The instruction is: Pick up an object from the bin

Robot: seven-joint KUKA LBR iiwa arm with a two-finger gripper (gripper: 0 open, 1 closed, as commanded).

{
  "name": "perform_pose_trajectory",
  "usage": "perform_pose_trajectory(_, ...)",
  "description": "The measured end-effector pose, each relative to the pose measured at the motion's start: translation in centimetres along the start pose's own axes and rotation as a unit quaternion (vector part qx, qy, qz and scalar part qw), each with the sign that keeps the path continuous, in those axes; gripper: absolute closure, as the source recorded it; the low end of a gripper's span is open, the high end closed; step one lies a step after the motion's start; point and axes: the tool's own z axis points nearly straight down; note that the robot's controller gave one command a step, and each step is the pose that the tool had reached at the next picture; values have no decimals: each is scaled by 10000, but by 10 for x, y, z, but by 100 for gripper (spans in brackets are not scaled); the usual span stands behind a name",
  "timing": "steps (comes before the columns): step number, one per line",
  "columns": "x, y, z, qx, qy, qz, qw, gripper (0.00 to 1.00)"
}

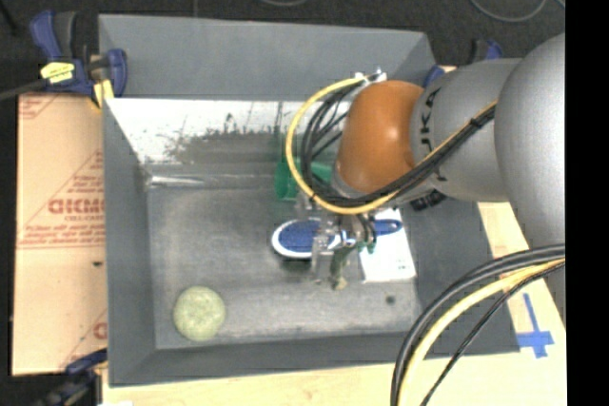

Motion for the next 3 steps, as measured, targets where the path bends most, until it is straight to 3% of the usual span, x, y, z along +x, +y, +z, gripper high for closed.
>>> perform_pose_trajectory(1,-23,24,0,12,35,-503,9987,100)
perform_pose_trajectory(2,-23,24,0,13,34,-506,9987,100)
perform_pose_trajectory(3,-41,5,7,-54,175,-741,9971,100)
